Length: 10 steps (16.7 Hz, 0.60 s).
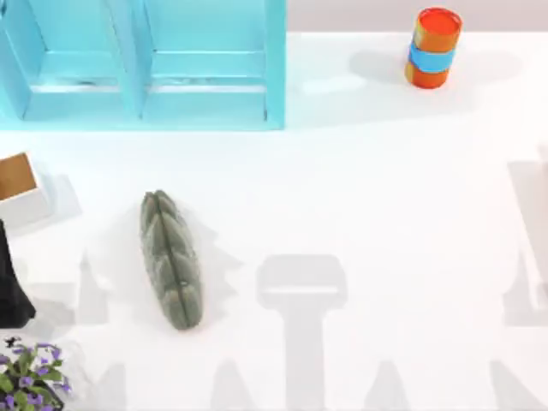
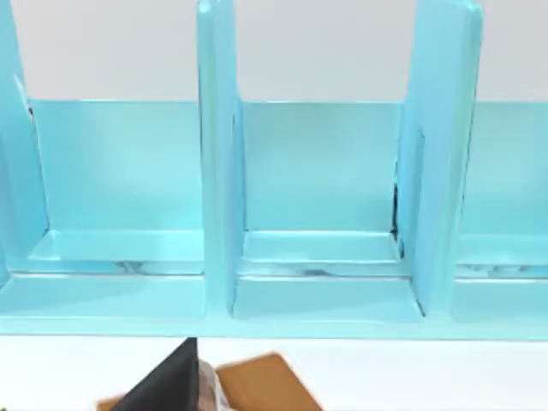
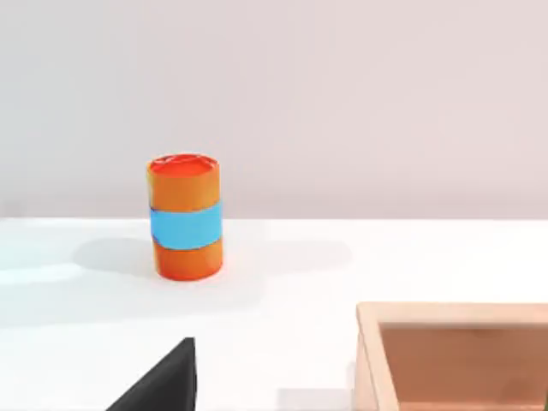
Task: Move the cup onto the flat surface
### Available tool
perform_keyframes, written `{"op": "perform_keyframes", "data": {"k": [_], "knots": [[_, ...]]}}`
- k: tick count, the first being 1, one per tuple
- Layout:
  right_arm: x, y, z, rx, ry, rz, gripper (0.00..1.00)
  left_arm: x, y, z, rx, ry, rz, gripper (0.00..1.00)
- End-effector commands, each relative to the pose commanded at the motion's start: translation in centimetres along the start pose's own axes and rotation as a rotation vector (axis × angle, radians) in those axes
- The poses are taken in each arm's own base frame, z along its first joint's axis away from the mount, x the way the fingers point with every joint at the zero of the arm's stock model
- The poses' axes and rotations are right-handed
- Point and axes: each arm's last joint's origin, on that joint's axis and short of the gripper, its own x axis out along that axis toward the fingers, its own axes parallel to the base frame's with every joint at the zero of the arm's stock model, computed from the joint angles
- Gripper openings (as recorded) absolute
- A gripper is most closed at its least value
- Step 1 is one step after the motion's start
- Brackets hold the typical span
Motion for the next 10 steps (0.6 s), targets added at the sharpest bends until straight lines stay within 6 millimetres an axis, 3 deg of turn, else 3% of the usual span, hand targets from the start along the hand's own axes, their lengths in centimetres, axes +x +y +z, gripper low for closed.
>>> {"op": "perform_keyframes", "data": {"k": [5,10], "knots": [[0.0,-0.4,1.0,-0.035,0.064,-0.029,1.0,0.0,0.0,0.0,0.0,0.0,0.0,1.0],[1.2,-2.0,5.5,-0.142,0.384,-0.121,1.0,0.0,0.0,0.0,0.0,0.0,0.0,1.0]]}}
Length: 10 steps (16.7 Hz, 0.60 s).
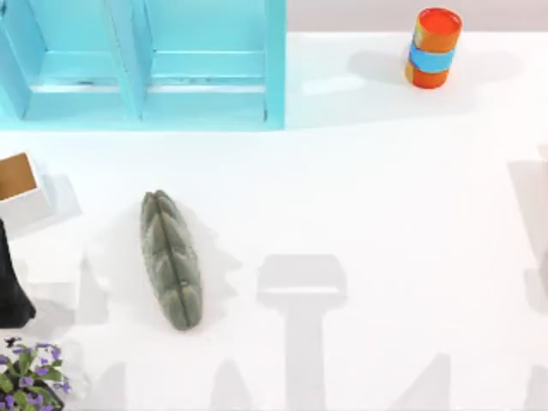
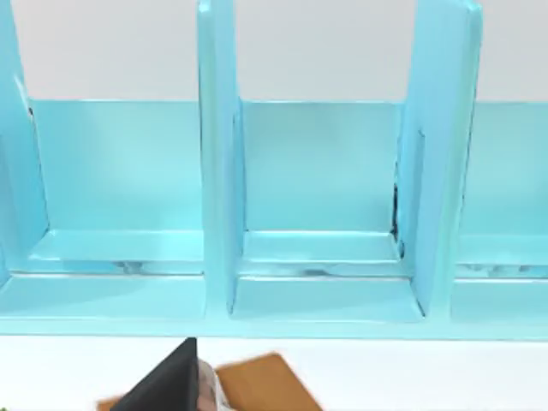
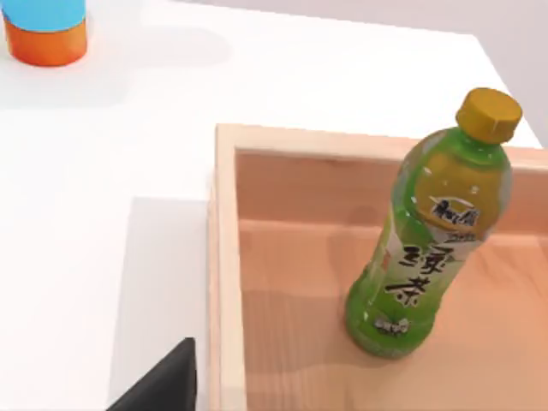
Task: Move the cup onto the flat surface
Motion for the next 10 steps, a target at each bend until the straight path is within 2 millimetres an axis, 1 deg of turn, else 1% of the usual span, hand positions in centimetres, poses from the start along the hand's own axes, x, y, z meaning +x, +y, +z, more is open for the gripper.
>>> {"op": "perform_keyframes", "data": {"k": [2,4,7,10], "knots": [[0.9,-1.3,1.9,-0.04,0.211,-0.017,1.0,0.0,0.0,0.0,0.0,0.0,0.0,1.0],[2.6,-3.0,3.2,-0.068,0.443,-0.01,1.0,0.0,0.0,0.0,0.0,0.0,0.0,1.0],[5.1,-5.9,4.4,-0.083,0.749,0.03,1.0,0.0,0.0,0.0,0.0,0.0,0.0,1.0],[7.1,-9.1,5.2,-0.066,0.97,0.09,1.0,0.0,0.0,0.0,0.0,0.0,0.0,1.0]]}}
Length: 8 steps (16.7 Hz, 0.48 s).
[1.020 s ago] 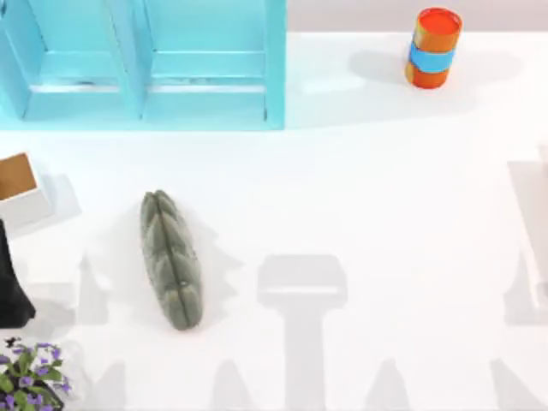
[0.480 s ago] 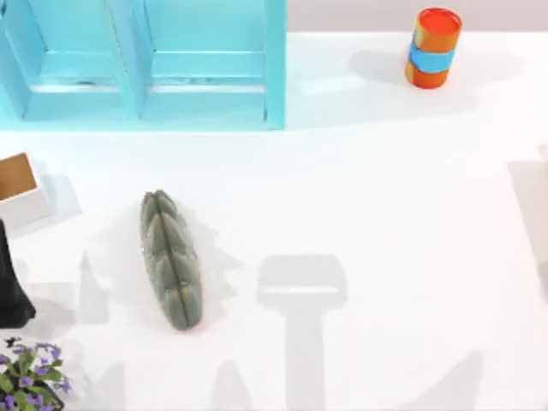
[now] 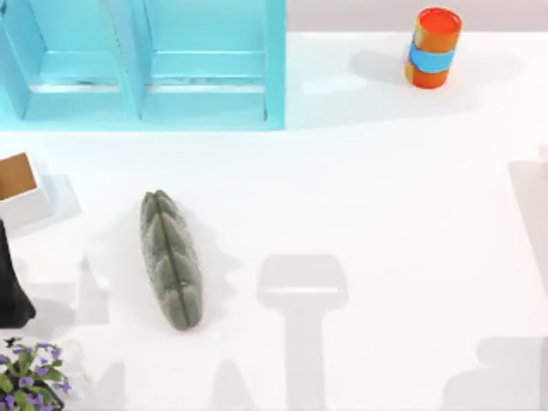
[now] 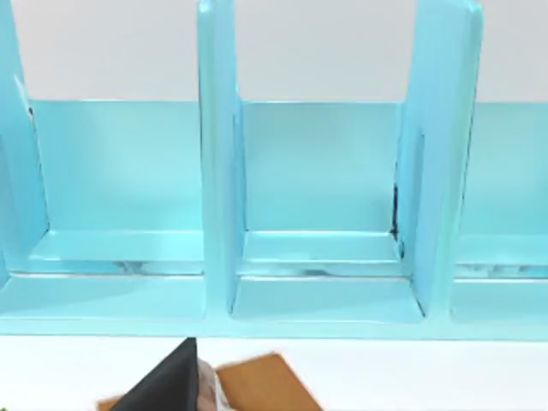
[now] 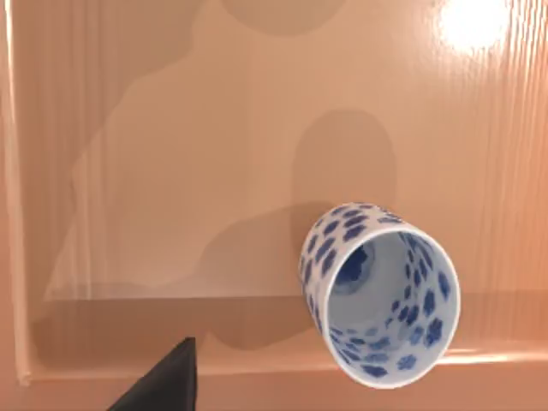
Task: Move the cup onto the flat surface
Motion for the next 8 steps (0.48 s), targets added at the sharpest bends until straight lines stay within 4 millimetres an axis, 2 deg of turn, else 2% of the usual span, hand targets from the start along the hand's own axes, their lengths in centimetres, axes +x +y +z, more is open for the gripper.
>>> {"op": "perform_keyframes", "data": {"k": [4,6,8], "knots": [[0.9,-3.8,1.2,0.022,0.175,0.103,1.0,0.0,0.0,0.0,0.0,0.0,0.0,1.0],[1.1,-4.8,1.3,0.035,0.208,0.131,1.0,0.0,0.0,0.0,0.0,0.0,0.0,1.0],[1.1,-5.0,1.3,0.038,0.212,0.135,1.0,0.0,0.0,0.0,0.0,0.0,0.0,1.0]]}}
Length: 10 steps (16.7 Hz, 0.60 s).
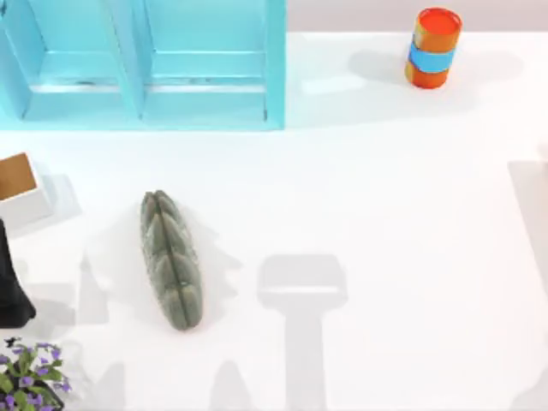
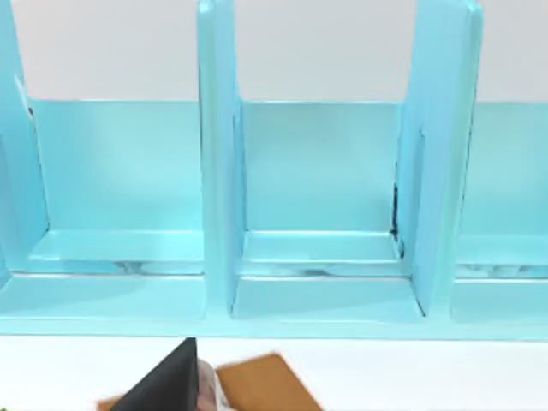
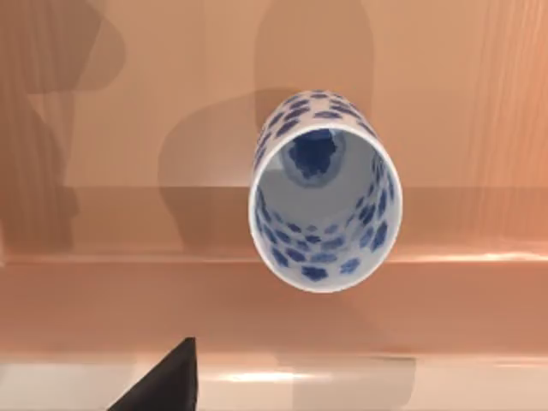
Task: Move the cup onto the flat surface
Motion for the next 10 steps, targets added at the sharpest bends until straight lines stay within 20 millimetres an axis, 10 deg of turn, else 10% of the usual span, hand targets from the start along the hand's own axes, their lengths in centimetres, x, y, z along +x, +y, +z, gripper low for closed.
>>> {"op": "perform_keyframes", "data": {"k": [5,10], "knots": [[0.5,0.1,0.1,-0.001,0.001,0.0,1.0,0.0,0.0,0.0,0.0,0.0,0.0,1.0],[5.4,-0.3,0.4,0.0,-0.006,-0.005,1.0,0.0,0.0,0.0,0.0,0.0,0.0,1.0]]}}
